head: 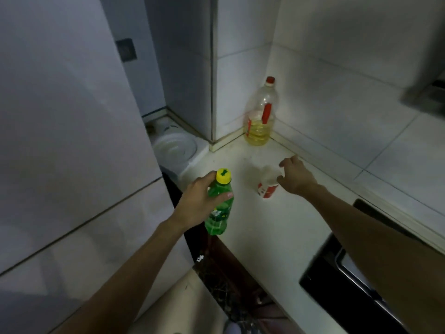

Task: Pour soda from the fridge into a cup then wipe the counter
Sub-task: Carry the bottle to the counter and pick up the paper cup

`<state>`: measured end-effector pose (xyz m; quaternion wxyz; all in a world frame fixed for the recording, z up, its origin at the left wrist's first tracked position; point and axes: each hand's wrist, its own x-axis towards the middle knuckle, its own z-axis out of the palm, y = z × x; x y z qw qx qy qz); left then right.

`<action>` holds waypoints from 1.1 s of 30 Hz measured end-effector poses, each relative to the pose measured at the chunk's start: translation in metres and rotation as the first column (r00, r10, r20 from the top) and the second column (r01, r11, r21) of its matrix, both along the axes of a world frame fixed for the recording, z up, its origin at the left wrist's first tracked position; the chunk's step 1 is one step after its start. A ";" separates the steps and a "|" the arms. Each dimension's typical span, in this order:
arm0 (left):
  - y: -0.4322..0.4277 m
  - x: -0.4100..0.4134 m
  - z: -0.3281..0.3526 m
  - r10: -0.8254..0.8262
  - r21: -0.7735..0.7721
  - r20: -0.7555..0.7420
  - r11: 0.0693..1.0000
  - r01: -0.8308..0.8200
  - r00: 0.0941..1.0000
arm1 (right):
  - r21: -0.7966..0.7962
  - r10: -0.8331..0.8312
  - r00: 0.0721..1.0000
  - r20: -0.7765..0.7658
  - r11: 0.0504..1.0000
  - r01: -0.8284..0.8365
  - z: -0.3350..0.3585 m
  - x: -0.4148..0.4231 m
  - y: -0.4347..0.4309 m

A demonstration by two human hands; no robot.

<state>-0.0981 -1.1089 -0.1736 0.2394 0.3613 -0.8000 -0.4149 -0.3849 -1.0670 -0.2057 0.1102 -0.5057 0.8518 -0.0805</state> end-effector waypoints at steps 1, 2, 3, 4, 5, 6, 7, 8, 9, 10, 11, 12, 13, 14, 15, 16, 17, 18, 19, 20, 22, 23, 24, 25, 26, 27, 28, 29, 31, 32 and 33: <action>-0.003 -0.013 -0.001 -0.013 0.009 0.005 1.000 0.013 1.000 | 0.016 -0.017 0.999 0.029 1.000 0.017 -0.007 -0.004 -0.002; -0.006 -0.025 -0.003 -0.021 0.018 0.012 1.000 0.021 1.000 | 0.031 -0.034 0.998 0.053 0.999 0.032 -0.014 -0.007 -0.005; -0.009 -0.036 -0.004 -0.027 0.021 0.017 0.999 0.027 0.999 | 0.047 -0.047 0.996 0.073 0.998 0.044 -0.020 -0.010 -0.008; -0.011 -0.046 -0.006 -0.034 0.028 0.024 0.999 0.033 0.999 | 0.064 -0.061 0.994 0.093 0.996 0.055 -0.027 -0.012 -0.011; -0.014 -0.055 -0.008 -0.040 0.037 0.030 0.999 0.039 0.999 | 0.076 -0.077 0.991 0.114 0.995 0.068 -0.034 -0.014 -0.014; -0.017 -0.063 -0.010 -0.041 0.045 0.037 0.998 0.039 0.998 | 0.085 -0.097 0.986 0.134 0.993 0.086 -0.041 -0.017 -0.018; -0.020 -0.071 -0.013 -0.035 0.052 0.040 0.998 0.033 0.999 | 0.094 -0.117 0.982 0.151 0.990 0.103 -0.048 -0.019 -0.021; -0.024 -0.076 -0.015 -0.028 0.063 0.039 0.998 0.025 0.999 | 0.100 -0.134 0.977 0.167 0.988 0.118 -0.054 -0.021 -0.024; -0.028 -0.082 -0.018 -0.022 0.075 0.035 0.997 0.019 0.999 | 0.104 -0.147 0.972 0.184 0.986 0.130 -0.060 -0.023 -0.027; -0.033 -0.086 -0.020 -0.019 0.087 0.033 0.996 0.016 0.999 | 0.106 -0.158 0.967 0.201 0.985 0.139 -0.065 -0.025 -0.031; -0.038 -0.091 -0.023 -0.022 0.094 0.033 0.995 0.019 0.999 | 0.106 -0.166 0.962 0.218 0.984 0.145 -0.070 -0.027 -0.035; -0.044 -0.095 -0.026 -0.032 0.100 0.036 0.995 0.028 0.999 | 0.103 -0.172 0.957 0.235 0.983 0.152 -0.074 -0.028 -0.038; -0.049 -0.099 -0.028 -0.045 0.108 0.039 0.993 0.040 0.998 | 0.097 -0.179 0.951 0.251 0.982 0.159 -0.076 -0.030 -0.041; -0.055 -0.104 -0.030 -0.058 0.121 0.038 0.991 0.053 0.998 | 0.088 -0.185 0.947 0.265 0.982 0.167 -0.079 -0.032 -0.045; -0.060 -0.108 -0.033 -0.071 0.133 0.030 0.989 0.066 0.997 | 0.076 -0.188 0.944 0.272 0.982 0.173 -0.082 -0.033 -0.047; -0.065 -0.113 -0.034 -0.084 0.141 0.020 0.987 0.080 0.996 | 0.067 -0.189 0.943 0.272 0.982 0.178 -0.084 -0.034 -0.050; -0.070 -0.117 -0.036 -0.098 0.144 0.013 0.985 0.095 0.995 | 0.058 -0.190 0.946 0.264 0.982 0.181 -0.085 -0.034 -0.052; -0.074 -0.121 -0.037 -0.112 0.149 0.010 0.983 0.110 0.994 | 0.052 -0.190 0.950 0.250 0.982 0.183 -0.086 -0.034 -0.054; -0.079 -0.124 -0.038 -0.128 0.159 0.006 0.979 0.125 0.992 | 0.047 -0.191 0.953 0.236 0.982 0.185 -0.087 -0.034 -0.056; -0.083 -0.128 -0.039 -0.143 0.168 0.002 0.976 0.140 0.990 | 0.043 -0.193 0.955 0.227 0.981 0.188 -0.088 -0.034 -0.058; -0.092 -0.137 -0.042 -0.164 0.171 -0.005 0.972 0.162 0.986 | 0.038 -0.205 0.956 0.211 0.979 0.202 -0.088 -0.033 -0.057; -0.096 -0.143 -0.043 -0.172 0.168 -0.005 0.971 0.171 0.985 | 0.037 -0.220 0.954 0.205 0.976 0.217 -0.088 -0.033 -0.054; -0.099 -0.150 -0.044 -0.184 0.163 -0.006 0.970 0.183 0.983 | 0.028 -0.238 0.950 0.203 0.971 0.237 -0.086 -0.034 -0.050; -0.101 -0.158 -0.044 -0.203 0.156 -0.008 0.967 0.202 0.979 | 0.012 -0.259 0.944 0.206 0.965 0.262 -0.084 -0.036 -0.044; -0.101 -0.167 -0.044 -0.231 0.148 -0.008 0.962 0.229 0.973 | -0.005 -0.278 0.937 0.213 0.958 0.286 -0.081 -0.038 -0.037; -0.099 -0.176 -0.043 -0.264 0.137 -0.009 0.955 0.263 0.965 | -0.025 -0.296 0.930 0.219 0.951 0.308 -0.076 -0.041 -0.027; -0.096 -0.187 -0.043 -0.301 0.126 -0.012 0.946 0.300 0.954 | -0.046 -0.312 0.924 0.222 0.943 0.329 -0.071 -0.045 -0.016; -0.091 -0.197 -0.043 -0.340 0.113 -0.014 0.934 0.339 0.940 | -0.066 -0.331 0.916 0.225 0.933 0.354 -0.065 -0.049 -0.003; -0.073 -0.220 -0.041 -0.426 0.091 -0.011 0.901 0.425 0.905 | -0.102 -0.389 0.893 0.226 0.902 0.418 -0.053 -0.056 0.027; -0.062 -0.232 -0.040 -0.468 0.084 -0.011 0.880 0.467 0.884 | -0.119 -0.422 0.878 0.224 0.883 0.454 -0.047 -0.059 0.044; -0.050 -0.242 -0.038 -0.506 0.081 -0.014 0.859 0.505 0.863 | -0.131 -0.458 0.861 0.220 0.861 0.491 -0.042 -0.062 0.063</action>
